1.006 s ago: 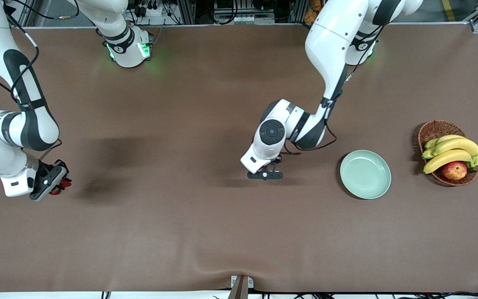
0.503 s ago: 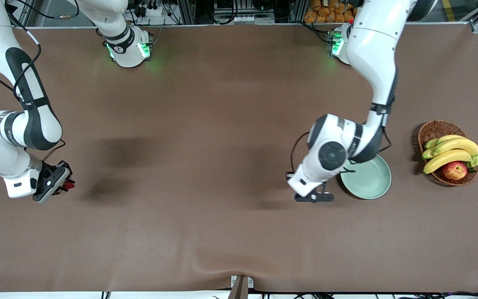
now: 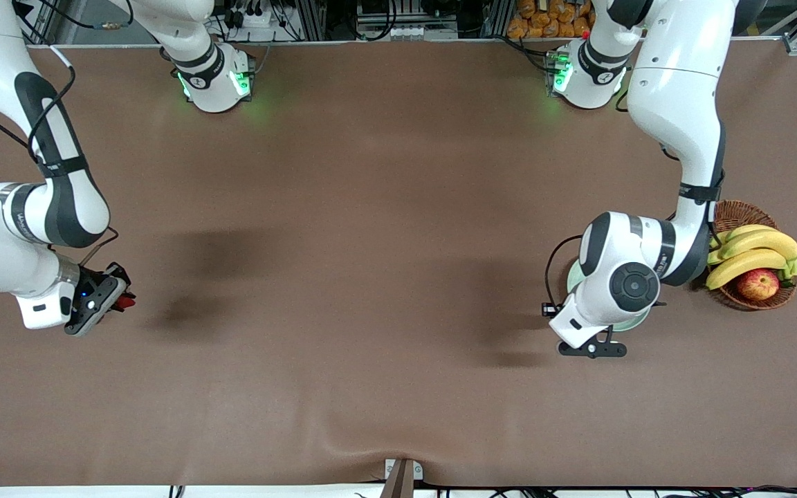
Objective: Collect all strawberries into plate
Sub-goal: 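Drop the strawberry on the plate with the left gripper while the right carries another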
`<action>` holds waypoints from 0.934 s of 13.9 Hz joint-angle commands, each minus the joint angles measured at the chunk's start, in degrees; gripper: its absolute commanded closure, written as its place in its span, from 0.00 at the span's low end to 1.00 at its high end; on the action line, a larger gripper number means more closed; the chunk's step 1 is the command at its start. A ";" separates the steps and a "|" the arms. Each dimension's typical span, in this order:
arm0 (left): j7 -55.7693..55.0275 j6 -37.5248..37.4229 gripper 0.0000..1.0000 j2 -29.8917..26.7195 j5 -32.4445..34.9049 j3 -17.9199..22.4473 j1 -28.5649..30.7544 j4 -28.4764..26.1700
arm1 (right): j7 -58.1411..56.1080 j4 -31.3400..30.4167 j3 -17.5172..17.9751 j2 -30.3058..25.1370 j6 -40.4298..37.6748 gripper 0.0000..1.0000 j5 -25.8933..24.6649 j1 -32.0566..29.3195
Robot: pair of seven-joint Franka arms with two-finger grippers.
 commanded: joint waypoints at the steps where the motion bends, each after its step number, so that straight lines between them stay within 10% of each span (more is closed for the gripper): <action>1: 1.28 -0.37 0.89 -4.62 1.82 -0.53 2.38 -6.09 | 2.92 0.96 -0.26 -1.09 -2.72 1.00 0.83 1.81; 8: 9.81 1.12 0.74 -4.55 3.06 -0.71 7.93 -8.66 | 24.51 2.10 2.98 -1.27 -3.16 1.00 1.62 10.95; 12: 9.90 3.15 0.42 -2.79 3.06 -0.71 8.37 -8.57 | 41.74 4.03 3.87 -0.57 -2.81 1.00 1.88 21.39; 13: 9.90 3.15 0.14 -2.70 3.06 -0.71 8.46 -8.40 | 45.52 4.73 3.78 -0.05 -2.46 1.00 3.36 24.38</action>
